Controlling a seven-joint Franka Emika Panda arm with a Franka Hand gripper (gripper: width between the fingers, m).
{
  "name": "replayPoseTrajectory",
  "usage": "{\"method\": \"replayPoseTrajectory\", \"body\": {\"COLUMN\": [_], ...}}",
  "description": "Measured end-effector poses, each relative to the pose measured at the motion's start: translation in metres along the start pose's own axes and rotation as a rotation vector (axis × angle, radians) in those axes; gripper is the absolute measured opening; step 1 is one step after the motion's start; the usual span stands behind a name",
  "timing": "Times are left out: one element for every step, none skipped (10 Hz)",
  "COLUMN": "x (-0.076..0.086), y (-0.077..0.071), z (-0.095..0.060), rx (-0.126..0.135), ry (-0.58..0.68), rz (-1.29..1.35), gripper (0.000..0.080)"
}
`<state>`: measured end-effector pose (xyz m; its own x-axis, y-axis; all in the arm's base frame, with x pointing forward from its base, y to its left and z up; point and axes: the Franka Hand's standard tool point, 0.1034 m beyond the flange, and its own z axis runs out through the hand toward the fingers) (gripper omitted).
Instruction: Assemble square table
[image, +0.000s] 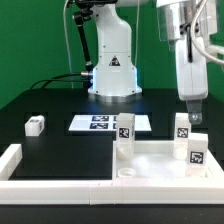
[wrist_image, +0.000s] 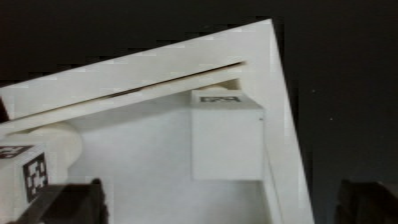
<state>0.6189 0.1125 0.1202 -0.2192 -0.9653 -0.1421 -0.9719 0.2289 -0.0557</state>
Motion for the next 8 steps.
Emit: {"method": "replayPoseTrajectory", "body": {"x": [0.0,0.0,0.0,0.0,0.002,0.012,0.028,0.048], "y": [0.0,0.0,0.0,0.0,0.0,0.002,0.01,0.019], "z": [0.0,0.0,0.0,0.0,0.0,0.0,-0.004,-0.011], "rx": [0.001,0.0,0.0,0.0,0.004,0.015,0.018,0.024], "ry": [0.0,0.0,0.0,0.0,0.001,0.006,0.011,0.011], "rz": [-0.001,-0.001,-0.002,-0.002,-0.028,-0.077,-0.163,-0.207], "gripper": [0.0648,0.0648,0.0648,0.0648,0.0648,0.0648,0.0648,0.0648]}}
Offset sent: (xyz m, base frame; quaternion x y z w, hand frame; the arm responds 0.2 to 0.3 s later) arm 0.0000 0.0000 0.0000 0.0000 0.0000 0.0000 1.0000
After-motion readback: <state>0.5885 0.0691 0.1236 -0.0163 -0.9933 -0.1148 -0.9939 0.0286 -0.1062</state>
